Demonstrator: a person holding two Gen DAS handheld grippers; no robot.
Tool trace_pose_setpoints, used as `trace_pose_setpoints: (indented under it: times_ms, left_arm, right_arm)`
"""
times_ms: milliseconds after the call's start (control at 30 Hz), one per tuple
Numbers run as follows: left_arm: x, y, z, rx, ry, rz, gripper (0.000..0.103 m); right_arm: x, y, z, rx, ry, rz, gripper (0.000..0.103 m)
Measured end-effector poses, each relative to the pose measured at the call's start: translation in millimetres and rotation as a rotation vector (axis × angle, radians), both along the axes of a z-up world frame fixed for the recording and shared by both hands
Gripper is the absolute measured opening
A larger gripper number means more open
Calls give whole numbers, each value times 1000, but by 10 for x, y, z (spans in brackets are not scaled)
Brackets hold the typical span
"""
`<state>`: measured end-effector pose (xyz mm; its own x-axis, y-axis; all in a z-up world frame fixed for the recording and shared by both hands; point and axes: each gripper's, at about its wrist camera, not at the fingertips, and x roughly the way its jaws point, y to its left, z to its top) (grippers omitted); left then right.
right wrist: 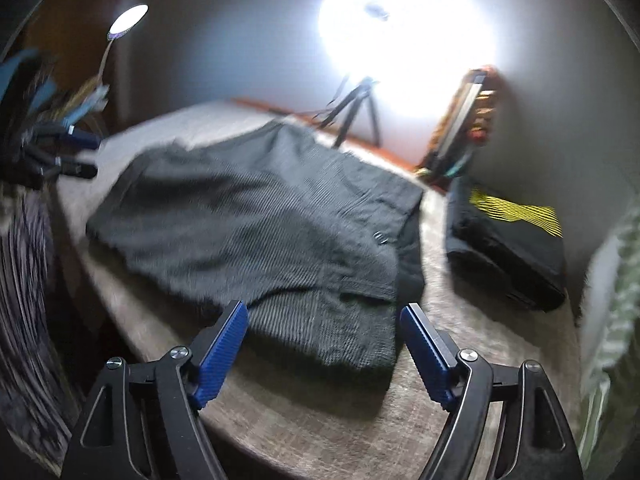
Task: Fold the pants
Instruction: 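Grasp the trouser hem with the left gripper while the right gripper grasps the other hem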
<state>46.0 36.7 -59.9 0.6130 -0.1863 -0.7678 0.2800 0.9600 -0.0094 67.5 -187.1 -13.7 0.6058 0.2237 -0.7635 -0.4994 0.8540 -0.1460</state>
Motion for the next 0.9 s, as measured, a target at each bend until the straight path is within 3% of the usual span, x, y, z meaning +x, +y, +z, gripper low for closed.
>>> trace_pose_setpoints:
  times_ms: [367,567,767,900]
  left_arm:
    - [-25,-190,-394,112,129,-88,67]
    - [45,-281,-556,165,167,-154,54]
    - [97,-405,-718,266,166,-225,52]
    - [104,-416,-740,278,157,-226,52]
  right_arm:
    - [25,71,-467,-119,74,164,80]
    - [80,64,-663,-186,87,212,80]
    - [66,11,-781,-208,97,214,80]
    - [102,22,-793,-228,76,229,80]
